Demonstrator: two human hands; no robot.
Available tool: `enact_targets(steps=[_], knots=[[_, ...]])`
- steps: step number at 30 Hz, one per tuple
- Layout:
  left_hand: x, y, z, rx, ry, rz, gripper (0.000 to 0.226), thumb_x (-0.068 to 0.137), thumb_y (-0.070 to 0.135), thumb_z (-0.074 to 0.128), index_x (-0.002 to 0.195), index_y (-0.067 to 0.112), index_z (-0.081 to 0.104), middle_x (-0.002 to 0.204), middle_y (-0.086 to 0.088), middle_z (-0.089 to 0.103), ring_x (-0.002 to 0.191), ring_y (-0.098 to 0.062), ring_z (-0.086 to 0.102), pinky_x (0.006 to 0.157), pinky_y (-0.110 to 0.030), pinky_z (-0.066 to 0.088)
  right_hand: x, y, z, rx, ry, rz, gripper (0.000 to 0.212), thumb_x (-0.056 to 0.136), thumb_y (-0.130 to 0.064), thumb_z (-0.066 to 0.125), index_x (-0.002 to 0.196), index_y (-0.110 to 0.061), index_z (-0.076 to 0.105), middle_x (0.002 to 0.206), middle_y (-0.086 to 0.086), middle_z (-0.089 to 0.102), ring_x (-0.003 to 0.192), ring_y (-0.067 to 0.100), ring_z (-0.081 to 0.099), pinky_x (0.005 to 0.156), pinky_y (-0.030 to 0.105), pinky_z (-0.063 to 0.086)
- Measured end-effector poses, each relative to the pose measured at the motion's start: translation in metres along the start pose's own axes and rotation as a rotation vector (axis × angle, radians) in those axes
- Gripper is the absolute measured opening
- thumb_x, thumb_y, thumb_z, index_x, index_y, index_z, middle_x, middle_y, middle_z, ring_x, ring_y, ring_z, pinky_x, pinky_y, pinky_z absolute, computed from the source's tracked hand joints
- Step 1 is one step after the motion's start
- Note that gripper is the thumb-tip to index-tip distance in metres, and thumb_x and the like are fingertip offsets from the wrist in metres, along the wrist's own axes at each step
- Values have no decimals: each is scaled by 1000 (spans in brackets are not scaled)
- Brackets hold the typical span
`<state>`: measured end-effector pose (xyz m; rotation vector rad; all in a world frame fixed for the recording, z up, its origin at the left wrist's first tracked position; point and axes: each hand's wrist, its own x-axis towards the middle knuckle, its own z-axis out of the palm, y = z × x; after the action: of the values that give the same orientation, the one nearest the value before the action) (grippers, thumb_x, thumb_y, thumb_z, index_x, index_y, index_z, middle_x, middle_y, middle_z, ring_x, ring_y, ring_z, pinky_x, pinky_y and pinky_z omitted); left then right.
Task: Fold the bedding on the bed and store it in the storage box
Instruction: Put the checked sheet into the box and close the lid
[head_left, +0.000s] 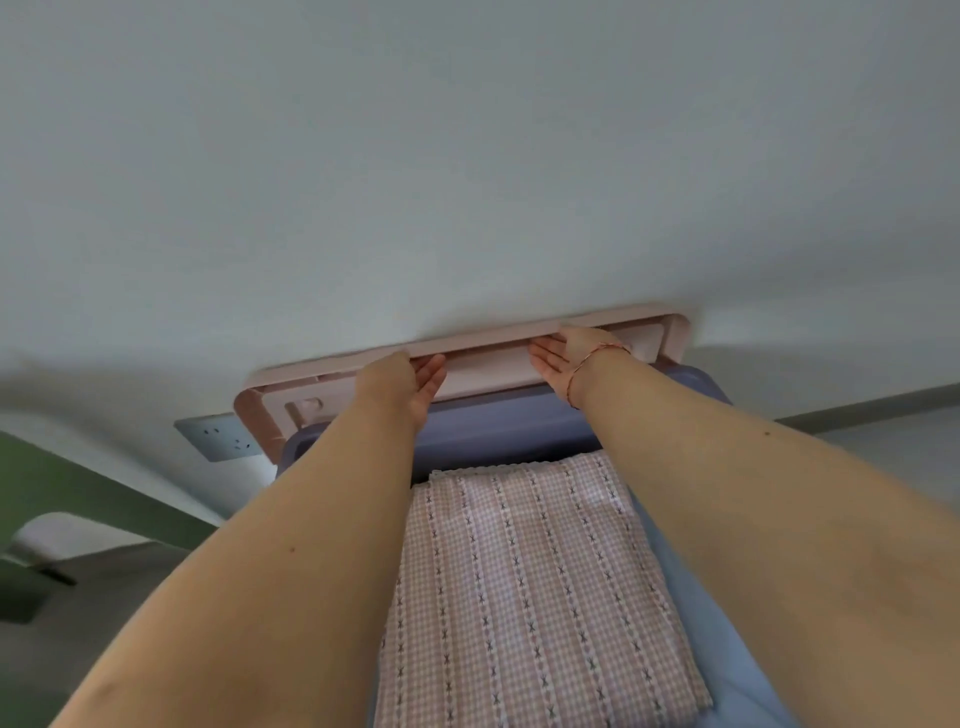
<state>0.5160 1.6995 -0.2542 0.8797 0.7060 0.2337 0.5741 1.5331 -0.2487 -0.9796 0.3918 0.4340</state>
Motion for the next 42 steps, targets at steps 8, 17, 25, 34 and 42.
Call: enact_targets(steps=[8,17,25,34,42], knots=[[-36,35,12,-79,76,0,13,103,3,36,105,0,48,76,-12,58,64,-17,63,50,-25,57,-33,-25,30,2,98,-59,24,100,-24,46,89,-2,50,76,11,56,72,20,60,84,34,52],[-108,101,45,-29,85,-26,21,102,2,40,84,2,53,72,-11,59,62,-16,61,54,-25,58,-103,-96,54,34,158,-32,31,99,-9,46,125,8,46,80,14,59,70,21,60,77,35,51],[-190,100,41,-59,169,-118,21,103,5,40,89,6,56,67,-8,64,55,-12,65,52,-23,57,-185,-110,46,82,236,-15,33,98,-2,44,130,6,41,84,15,58,75,23,61,79,41,49],[-298,56,-10,4,214,-209,16,102,12,45,98,4,58,80,-11,64,66,-17,63,63,-27,58,-283,-63,-1,85,395,63,39,92,-25,60,124,-4,51,93,10,64,84,20,63,83,38,50],[-366,-6,-36,-91,372,-444,44,96,45,51,95,2,60,81,-19,65,76,-32,63,75,-39,53,-311,-13,-76,-23,670,243,38,86,-36,66,114,-13,52,103,11,62,85,26,60,73,40,52]])
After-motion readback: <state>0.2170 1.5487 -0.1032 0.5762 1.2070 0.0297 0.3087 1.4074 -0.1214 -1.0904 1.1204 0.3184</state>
